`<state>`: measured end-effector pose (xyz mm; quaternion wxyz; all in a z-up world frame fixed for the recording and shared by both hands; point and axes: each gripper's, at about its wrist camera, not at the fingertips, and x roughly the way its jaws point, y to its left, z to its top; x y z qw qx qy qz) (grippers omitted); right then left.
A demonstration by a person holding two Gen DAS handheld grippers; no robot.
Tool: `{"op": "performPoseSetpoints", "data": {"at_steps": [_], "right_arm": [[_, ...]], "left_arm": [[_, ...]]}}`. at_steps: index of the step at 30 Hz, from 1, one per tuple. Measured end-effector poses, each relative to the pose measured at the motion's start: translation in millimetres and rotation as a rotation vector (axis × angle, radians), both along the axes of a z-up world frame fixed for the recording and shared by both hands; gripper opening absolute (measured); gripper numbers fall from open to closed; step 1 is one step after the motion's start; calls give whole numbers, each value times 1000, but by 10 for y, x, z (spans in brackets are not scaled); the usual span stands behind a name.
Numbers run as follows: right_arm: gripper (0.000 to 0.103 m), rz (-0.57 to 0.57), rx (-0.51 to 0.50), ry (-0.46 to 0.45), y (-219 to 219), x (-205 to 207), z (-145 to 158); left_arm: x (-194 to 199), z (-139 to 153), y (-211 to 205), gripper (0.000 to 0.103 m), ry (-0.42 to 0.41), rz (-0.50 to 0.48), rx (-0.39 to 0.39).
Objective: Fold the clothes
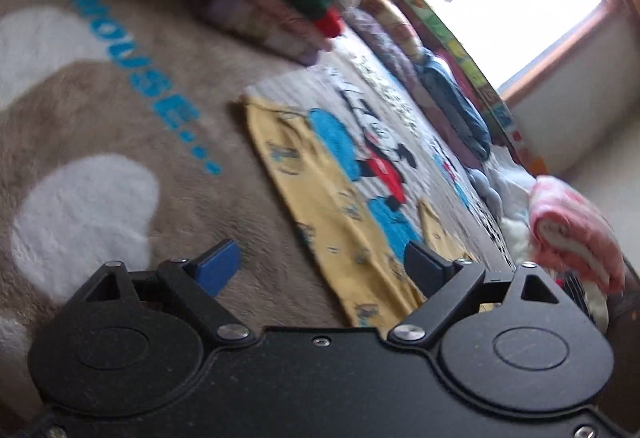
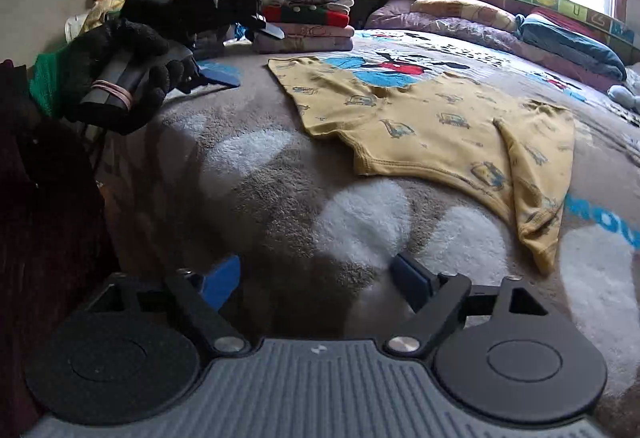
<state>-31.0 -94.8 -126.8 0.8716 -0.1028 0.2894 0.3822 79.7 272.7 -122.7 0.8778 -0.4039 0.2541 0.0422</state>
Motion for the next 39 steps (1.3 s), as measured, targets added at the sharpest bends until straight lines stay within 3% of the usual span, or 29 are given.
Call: {"op": "performPoseSetpoints", "data": {"at_steps": [3,10,11,18,23,27,33,39], "right_arm": [[83,-7,7,15,1,11,31],[77,-100,174,141,-192,186,93],[77,-110,189,151,-210,204,102],[77,-145,248,172,-255,266,212],[75,-89,88,-51,102,208,492],[65,17,-99,-236,593,131,529],[43,122,-347,-422,1228,175,349],[42,148,-556,-512,1487,311,79]], "left_arm": [[77,-15,62,81,-12,44,-6],[388,-65,161,67,-33,78,-4],[415,-76,175,61,-34,85,-3],[519,-135,302,43,-25,135,-52],[552,-132,326,32,-12,133,-51],[574,-154,365,7,-5,118,-64],[584,-148,408,6,-15,103,-84],[594,-159,429,6,-18,98,-101]]}}
